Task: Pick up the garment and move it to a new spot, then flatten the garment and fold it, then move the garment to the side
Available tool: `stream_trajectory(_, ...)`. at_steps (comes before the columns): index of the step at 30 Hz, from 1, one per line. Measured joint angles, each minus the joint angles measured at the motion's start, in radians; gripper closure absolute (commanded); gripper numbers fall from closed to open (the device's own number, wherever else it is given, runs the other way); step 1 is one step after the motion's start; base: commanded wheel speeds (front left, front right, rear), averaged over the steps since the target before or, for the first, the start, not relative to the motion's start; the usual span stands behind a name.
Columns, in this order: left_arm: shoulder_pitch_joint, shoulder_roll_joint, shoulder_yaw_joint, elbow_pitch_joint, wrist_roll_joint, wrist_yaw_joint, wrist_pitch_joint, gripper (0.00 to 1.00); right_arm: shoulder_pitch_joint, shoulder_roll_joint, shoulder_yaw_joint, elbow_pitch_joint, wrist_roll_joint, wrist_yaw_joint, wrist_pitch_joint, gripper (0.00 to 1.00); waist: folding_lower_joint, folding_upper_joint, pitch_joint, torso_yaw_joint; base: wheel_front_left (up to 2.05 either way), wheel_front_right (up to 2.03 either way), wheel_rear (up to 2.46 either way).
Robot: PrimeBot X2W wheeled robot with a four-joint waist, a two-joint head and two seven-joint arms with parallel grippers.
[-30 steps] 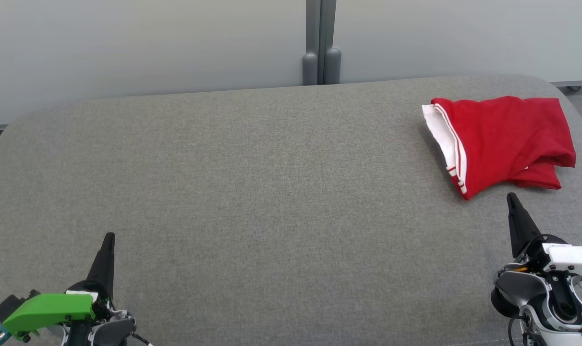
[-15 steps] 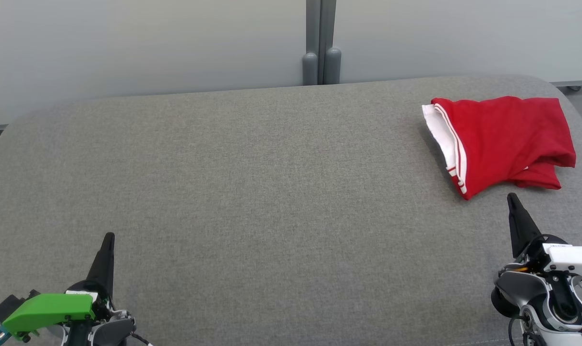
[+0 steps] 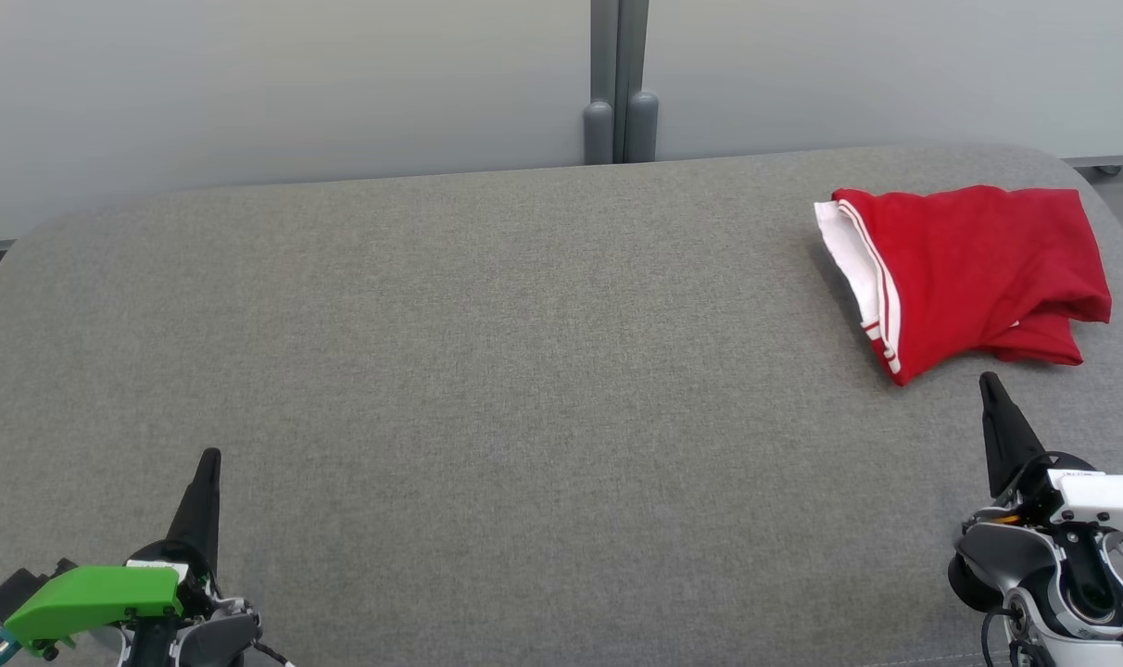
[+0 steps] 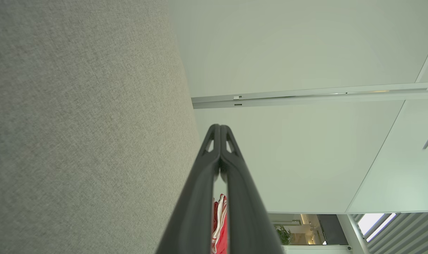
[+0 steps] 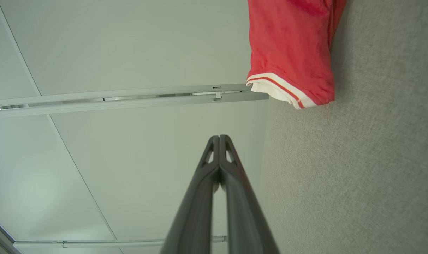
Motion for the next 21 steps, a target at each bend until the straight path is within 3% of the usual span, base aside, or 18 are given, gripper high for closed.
stream_trajectory(21,0.0,0.0,0.002,0.0,0.0,-0.001,0.001,1.0,0.0,0.002,-0.003,0.001,0.0,0.0,0.004,1.0,0.0,0.0,0.0,0.0,0.0,0.0,0.0)
